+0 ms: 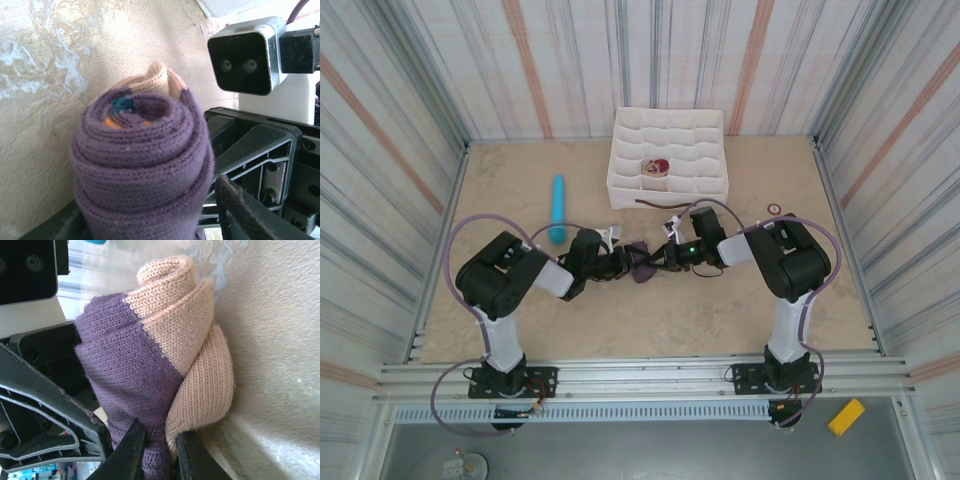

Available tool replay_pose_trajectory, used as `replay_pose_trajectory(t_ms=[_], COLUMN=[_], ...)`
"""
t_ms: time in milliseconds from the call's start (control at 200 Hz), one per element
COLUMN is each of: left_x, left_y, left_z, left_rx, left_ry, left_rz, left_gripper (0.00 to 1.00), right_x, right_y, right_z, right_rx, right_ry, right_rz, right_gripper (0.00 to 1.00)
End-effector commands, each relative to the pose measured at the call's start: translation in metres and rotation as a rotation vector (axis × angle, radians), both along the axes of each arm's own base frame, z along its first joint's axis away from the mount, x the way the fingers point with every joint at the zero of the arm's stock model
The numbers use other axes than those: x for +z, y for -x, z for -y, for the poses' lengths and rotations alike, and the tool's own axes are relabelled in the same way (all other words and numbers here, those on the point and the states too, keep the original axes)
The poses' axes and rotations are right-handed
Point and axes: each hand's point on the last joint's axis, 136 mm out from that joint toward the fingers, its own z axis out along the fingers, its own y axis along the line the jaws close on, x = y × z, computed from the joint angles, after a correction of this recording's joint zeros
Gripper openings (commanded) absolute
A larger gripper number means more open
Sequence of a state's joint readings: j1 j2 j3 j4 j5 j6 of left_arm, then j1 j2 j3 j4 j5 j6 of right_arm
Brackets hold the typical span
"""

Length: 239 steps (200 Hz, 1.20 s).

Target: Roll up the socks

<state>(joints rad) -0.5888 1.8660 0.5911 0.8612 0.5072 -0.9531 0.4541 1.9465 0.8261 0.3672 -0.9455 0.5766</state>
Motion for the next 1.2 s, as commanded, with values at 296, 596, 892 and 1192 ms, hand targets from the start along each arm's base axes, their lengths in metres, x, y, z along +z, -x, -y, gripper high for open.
replay_pose_trajectory(t_ms=[296, 596, 892, 1192], left_x=[-0.052, -0.046, -0.038, -0.003], left_y=[0.025, 0.022, 0.020, 0.016], left_z=[-0.011, -0.008, -0.008, -0.012], left_rx=[-0.057, -0.061, -0.061, -0.104], left_ry=[-0.148, -0.114, -0.116, -0.193], left_rz=[-0.147, -0.132, -0.110, -0.015], left_gripper=[0.47, 0.26, 0.03, 0.00], right_x=[-0.002, -0.010, -0.009, 0.037], right_y=[0.044, 0.043, 0.032, 0.008], right_z=[-0.026, -0.023, -0.017, 0.009], right_rx=[0.168, 0.147, 0.093, -0.056], right_ry=[-0.031, 0.011, 0.053, 0.084], right_rz=[-0.094, -0.087, -0.060, 0.068], right_gripper=[0.00, 0.00, 0.16, 0.53])
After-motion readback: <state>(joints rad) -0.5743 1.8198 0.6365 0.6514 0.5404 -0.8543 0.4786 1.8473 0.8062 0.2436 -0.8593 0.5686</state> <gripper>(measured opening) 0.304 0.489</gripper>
